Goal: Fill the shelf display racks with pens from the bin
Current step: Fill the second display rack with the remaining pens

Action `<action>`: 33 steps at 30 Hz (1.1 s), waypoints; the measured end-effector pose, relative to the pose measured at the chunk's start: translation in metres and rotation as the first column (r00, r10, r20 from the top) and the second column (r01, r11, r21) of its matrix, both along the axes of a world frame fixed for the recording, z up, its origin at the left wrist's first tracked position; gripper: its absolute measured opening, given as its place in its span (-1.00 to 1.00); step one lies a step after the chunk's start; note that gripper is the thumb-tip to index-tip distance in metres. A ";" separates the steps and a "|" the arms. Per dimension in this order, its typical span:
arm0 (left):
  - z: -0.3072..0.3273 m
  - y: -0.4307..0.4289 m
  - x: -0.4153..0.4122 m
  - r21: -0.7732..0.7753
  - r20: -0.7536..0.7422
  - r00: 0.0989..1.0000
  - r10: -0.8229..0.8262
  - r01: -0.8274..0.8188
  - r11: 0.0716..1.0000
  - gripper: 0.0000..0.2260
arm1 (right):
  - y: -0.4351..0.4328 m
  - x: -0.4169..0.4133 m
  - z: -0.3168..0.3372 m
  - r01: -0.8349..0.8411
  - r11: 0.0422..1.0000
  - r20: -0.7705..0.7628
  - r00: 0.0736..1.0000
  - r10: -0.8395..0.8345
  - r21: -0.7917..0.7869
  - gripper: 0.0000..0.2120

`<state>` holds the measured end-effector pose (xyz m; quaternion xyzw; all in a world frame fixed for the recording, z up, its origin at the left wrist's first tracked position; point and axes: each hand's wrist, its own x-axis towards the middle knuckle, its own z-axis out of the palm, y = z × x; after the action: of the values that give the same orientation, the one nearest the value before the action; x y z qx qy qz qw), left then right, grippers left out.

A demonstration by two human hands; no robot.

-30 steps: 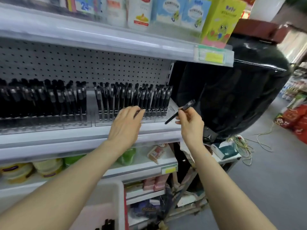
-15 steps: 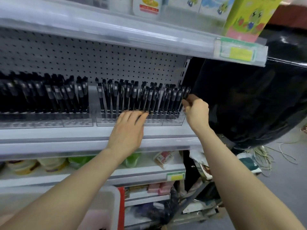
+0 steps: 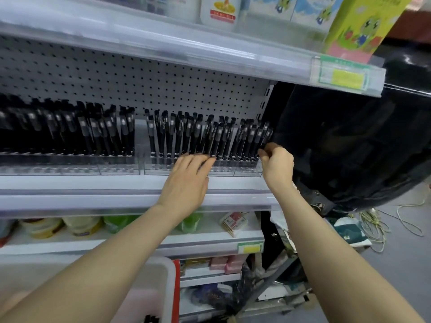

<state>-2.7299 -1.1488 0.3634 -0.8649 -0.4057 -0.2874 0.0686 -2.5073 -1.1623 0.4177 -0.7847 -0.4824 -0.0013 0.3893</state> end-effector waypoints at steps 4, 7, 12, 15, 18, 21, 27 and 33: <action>0.007 -0.001 -0.009 -0.006 -0.023 0.997 -0.071 0.070 0.997 -0.52 | -0.018 -0.017 0.003 0.042 0.999 0.082 0.996 -0.042 0.008 -0.71; 0.010 -0.012 -0.026 -0.006 0.023 0.995 -0.093 0.093 0.996 -0.52 | -0.039 -0.039 -0.001 0.038 0.997 0.073 0.996 -0.042 0.060 -0.78; 0.004 -0.042 -0.078 -0.014 0.061 0.994 -0.092 0.093 0.996 -0.61 | -0.067 -0.100 -0.021 -0.041 0.997 0.038 0.999 0.039 0.069 -0.76; -0.011 -0.059 -0.123 -0.038 0.089 0.992 -0.084 0.088 0.995 -0.68 | -0.085 -0.148 -0.040 -0.100 0.993 -0.027 0.994 0.101 0.060 -0.70; -0.037 -0.072 -0.169 -0.042 0.082 0.994 -0.069 0.073 0.996 -0.70 | -0.107 -0.196 -0.062 -0.165 0.985 -0.070 0.983 0.169 0.054 -0.70; -0.066 -0.083 -0.213 -0.059 0.036 0.998 -0.041 0.043 0.997 -0.71 | -0.133 -0.242 -0.088 -0.245 0.969 -0.145 0.959 0.244 0.007 -0.73; -0.105 -0.094 -0.284 -0.167 0.004 0.999 0.037 -0.036 0.985 -0.62 | -0.162 -0.301 -0.140 -0.556 0.742 -0.308 0.830 0.466 -0.375 -0.86; -0.108 -0.096 -0.293 -0.135 0.044 0.998 0.048 -0.042 0.990 -0.59 | -0.187 -0.328 -0.145 -0.735 0.378 -0.329 0.618 0.714 -0.562 -0.52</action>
<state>-3.0233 -1.2448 0.2552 -0.8511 -0.4451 -0.2782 0.0071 -2.8356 -1.3496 0.2723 -0.5758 -0.7372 0.3485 0.0590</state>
